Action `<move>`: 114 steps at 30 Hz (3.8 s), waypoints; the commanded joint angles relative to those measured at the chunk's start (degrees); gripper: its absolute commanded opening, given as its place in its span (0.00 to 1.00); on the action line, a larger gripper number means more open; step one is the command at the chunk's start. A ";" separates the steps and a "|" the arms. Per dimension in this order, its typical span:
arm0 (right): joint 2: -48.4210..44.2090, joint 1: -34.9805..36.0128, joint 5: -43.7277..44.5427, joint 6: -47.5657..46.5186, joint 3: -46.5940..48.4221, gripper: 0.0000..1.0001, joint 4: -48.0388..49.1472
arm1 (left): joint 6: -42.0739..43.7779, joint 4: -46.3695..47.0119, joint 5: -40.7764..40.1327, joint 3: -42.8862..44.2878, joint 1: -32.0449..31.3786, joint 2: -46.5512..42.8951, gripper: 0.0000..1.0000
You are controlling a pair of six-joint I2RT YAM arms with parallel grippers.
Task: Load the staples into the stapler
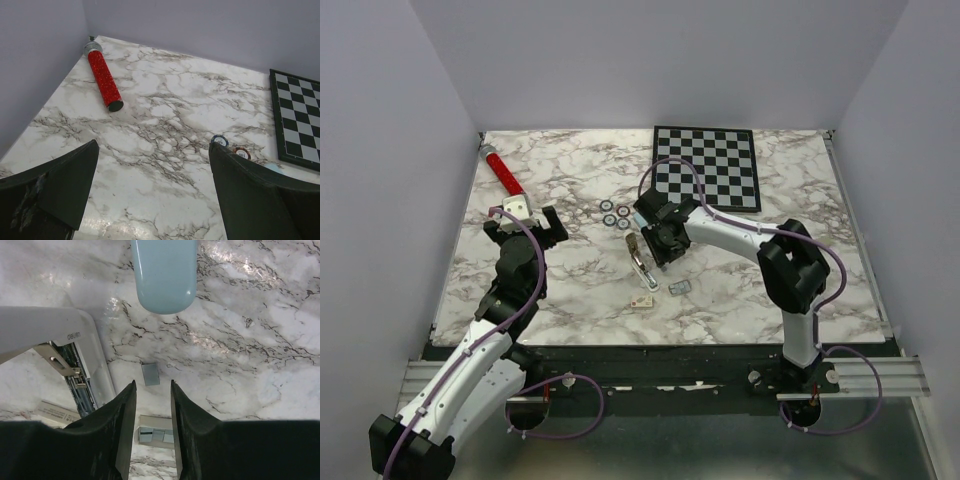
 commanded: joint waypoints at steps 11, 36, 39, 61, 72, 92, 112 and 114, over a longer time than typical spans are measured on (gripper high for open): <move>5.27 -0.18 -0.66 -0.95 2.98 0.40 0.85 | 0.89 1.47 -0.99 -0.73 0.25 -0.64 0.99; -1.32 -0.10 -0.40 0.37 -0.88 0.23 4.18 | 1.07 1.65 -1.26 -0.91 0.25 -0.99 0.99; -4.04 -0.10 -0.57 0.46 -1.67 0.23 5.06 | 1.07 1.65 -1.17 -0.91 0.25 -0.99 0.99; -7.74 5.35 -2.77 1.95 -6.15 0.23 11.74 | 1.07 1.65 -1.34 -1.00 0.25 -1.35 0.99; -6.42 5.62 -2.33 2.30 -6.86 0.23 12.45 | 0.89 1.74 -1.26 -1.00 0.25 -1.26 0.99; -4.84 6.32 -1.71 2.74 -8.09 0.23 13.15 | 0.89 1.74 -1.17 -1.00 0.25 -1.35 0.99; -4.58 6.32 -1.01 3.00 -8.35 0.23 13.68 | 0.98 1.74 -1.26 -1.00 0.25 -1.52 0.99; -4.49 6.32 -0.92 2.92 -8.35 0.23 13.41 | 0.98 1.74 -1.26 -1.00 0.25 -1.70 0.99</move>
